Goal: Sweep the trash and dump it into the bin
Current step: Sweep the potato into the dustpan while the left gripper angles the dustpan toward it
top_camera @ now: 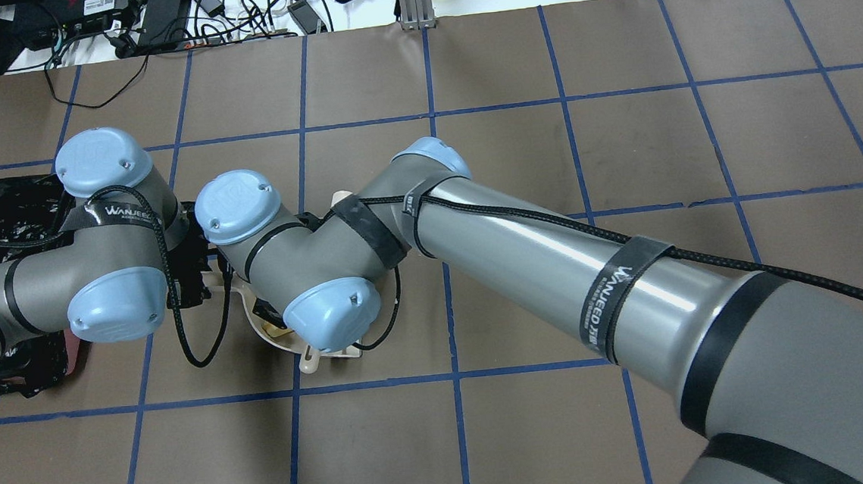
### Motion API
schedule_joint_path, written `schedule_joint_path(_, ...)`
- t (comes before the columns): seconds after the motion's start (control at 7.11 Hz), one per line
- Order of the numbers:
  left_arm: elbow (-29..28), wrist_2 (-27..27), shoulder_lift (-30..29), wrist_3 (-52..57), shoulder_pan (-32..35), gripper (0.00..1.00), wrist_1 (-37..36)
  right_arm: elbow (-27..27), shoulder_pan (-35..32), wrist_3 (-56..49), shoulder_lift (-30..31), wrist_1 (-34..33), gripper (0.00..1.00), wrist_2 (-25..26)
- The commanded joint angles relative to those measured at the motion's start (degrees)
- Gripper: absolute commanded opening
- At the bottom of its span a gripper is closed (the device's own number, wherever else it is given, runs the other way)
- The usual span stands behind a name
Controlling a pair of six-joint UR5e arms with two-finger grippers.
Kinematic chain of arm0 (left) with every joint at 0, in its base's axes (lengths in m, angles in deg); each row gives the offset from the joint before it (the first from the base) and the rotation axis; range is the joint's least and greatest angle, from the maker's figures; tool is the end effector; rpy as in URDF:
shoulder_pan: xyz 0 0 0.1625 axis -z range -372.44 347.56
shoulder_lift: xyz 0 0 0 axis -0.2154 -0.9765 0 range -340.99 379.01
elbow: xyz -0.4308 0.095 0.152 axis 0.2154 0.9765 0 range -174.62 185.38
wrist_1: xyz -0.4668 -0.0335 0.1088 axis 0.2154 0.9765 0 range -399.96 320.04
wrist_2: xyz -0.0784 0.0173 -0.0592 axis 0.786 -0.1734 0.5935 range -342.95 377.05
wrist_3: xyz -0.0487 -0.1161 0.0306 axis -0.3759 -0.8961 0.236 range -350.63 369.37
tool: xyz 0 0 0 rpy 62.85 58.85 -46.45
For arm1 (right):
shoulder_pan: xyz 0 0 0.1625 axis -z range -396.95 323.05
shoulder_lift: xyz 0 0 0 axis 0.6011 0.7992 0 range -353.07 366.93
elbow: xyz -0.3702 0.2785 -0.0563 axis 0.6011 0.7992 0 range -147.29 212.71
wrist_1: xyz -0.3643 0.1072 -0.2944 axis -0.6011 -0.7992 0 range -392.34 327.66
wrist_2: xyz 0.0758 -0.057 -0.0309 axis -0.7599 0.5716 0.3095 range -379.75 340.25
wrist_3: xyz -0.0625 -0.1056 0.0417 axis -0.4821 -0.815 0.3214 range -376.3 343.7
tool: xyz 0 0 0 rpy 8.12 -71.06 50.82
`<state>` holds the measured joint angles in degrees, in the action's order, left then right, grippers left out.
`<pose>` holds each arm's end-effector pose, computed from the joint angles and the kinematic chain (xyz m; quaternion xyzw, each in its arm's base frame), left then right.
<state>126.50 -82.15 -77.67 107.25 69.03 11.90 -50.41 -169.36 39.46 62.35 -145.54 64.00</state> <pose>-0.0342 -0.5305 0.2157 0.7006 0.7090 0.0625 0.0504 0.6233 -0.4640 0.1960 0.1181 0.9907 0.0667 0.0061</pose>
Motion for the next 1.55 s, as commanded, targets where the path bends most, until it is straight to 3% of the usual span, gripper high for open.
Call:
schedule_joint_path(0.0,-0.1,0.1,0.0,-0.1,0.0,0.00,-0.1,3.3,-0.9,1.4,-2.2,1.9,0.00,-0.3)
schedule_joint_path(1.41,-0.4,2.4,-0.5,0.2,-0.1,0.00,-0.1,3.5,0.8,0.1,4.2,14.4,0.00,0.0)
